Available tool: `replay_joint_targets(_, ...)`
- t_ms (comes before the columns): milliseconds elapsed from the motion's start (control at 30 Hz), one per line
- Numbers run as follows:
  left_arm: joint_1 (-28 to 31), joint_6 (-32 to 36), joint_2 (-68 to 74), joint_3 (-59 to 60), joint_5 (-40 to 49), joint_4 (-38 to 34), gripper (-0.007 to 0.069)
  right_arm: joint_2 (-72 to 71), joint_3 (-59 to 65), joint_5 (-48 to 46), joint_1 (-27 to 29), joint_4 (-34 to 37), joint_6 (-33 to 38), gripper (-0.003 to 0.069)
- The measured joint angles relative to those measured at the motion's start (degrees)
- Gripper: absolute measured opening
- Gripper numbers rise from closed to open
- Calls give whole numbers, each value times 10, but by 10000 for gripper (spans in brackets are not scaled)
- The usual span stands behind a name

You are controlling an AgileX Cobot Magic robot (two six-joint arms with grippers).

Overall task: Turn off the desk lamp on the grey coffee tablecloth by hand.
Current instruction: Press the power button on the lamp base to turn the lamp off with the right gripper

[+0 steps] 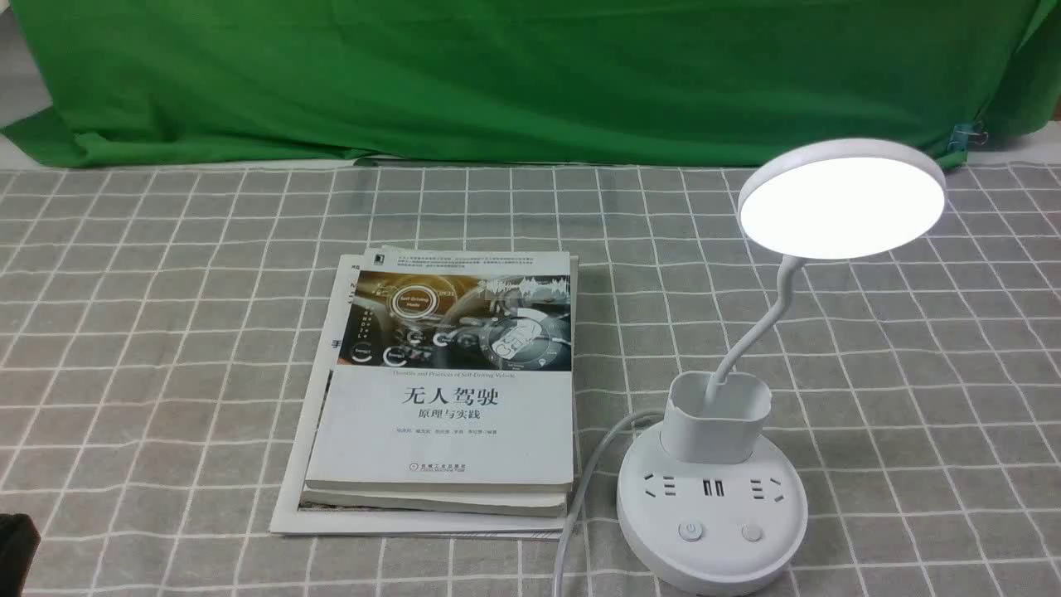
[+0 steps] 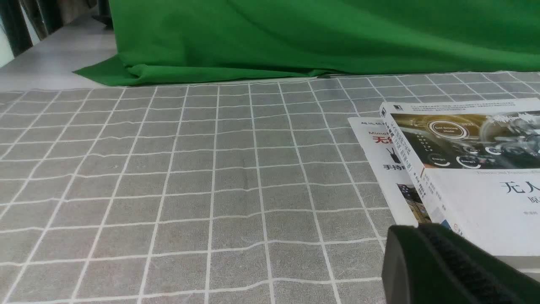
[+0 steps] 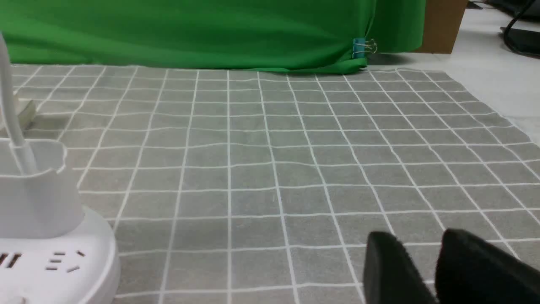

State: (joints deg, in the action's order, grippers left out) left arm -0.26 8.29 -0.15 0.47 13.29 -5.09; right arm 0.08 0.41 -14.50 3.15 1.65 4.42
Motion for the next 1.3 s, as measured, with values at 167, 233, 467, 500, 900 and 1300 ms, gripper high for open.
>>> replay_joint_targets(167,0,0,0,0,0,0,1,0,0,0,0,0,-4,238)
replay_joint_targets(233,0,0,0,0,0,0,1,0,0,0,0,0,-6,238)
replay_joint_targets(467,0,0,0,0,0,0,1,0,0,0,0,0,-20,238)
replay_joint_targets(500,0,0,0,0,0,0,1,0,0,0,0,0,-20,238)
replay_joint_targets(900,0,0,0,0,0,0,1,0,0,45,0,0,-35,238)
replay_joint_targets(1300,0,0,0,0,1,0,1,0,0,267,0,1,-123,241)
